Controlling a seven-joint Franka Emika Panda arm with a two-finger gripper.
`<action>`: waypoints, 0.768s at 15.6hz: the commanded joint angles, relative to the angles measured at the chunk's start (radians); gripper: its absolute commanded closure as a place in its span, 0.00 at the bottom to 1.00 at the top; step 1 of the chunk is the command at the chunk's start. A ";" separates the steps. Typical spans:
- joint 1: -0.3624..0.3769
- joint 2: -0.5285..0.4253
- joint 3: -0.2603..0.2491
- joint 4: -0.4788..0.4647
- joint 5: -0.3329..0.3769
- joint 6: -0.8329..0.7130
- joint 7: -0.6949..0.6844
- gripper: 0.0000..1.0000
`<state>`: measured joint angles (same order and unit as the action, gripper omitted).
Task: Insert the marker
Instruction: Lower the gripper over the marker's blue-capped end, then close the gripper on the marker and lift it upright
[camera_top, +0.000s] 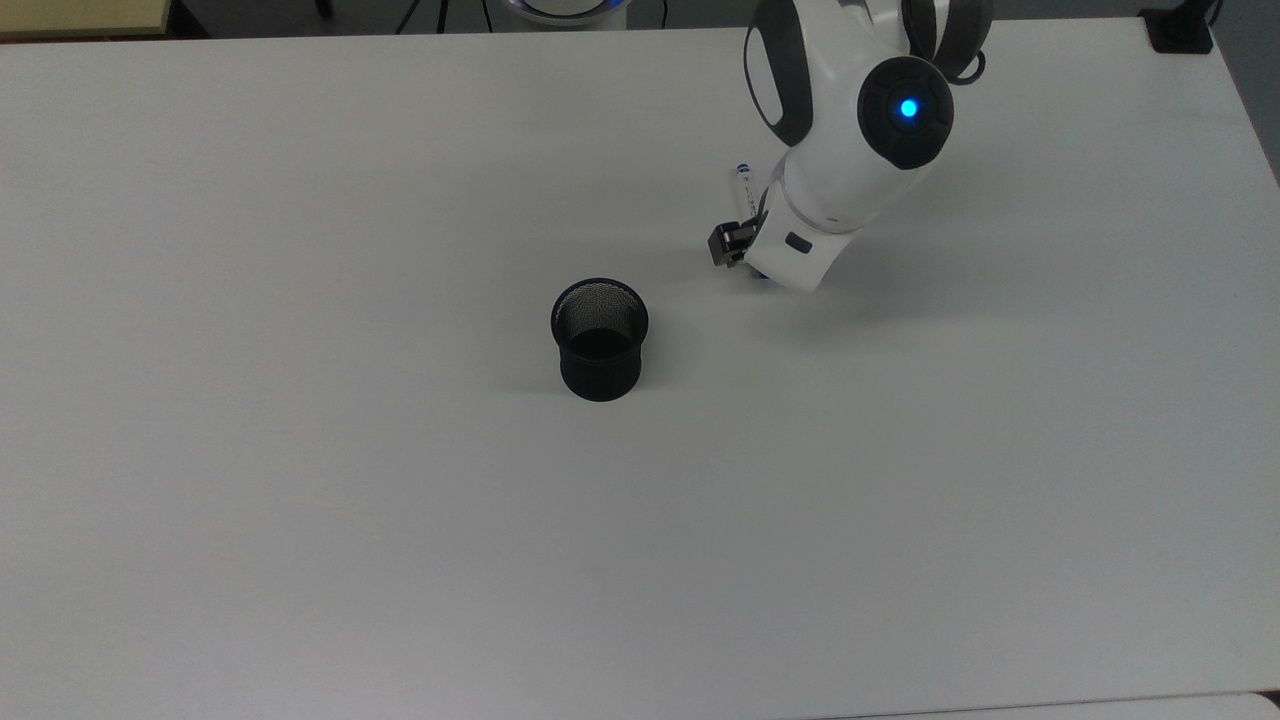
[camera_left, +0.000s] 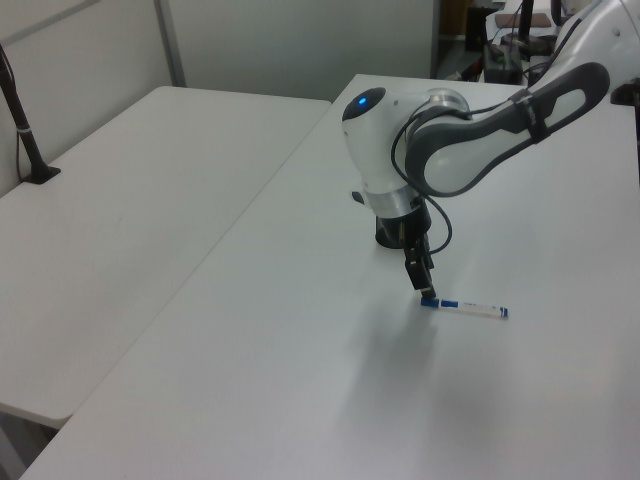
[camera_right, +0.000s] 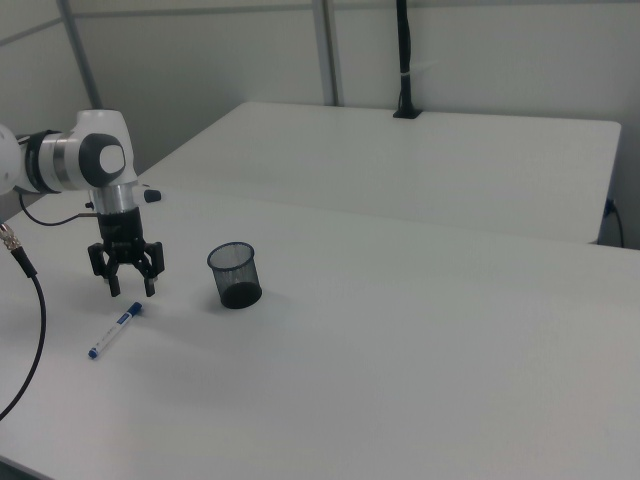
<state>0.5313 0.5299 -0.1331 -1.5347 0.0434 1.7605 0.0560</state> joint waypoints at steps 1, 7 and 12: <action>0.039 0.036 -0.013 -0.002 -0.005 0.040 0.022 0.39; 0.055 0.059 -0.013 -0.001 -0.003 0.042 0.036 0.55; 0.041 0.067 -0.013 0.001 0.009 0.042 0.036 1.00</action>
<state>0.5685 0.5872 -0.1364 -1.5214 0.0425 1.7811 0.0707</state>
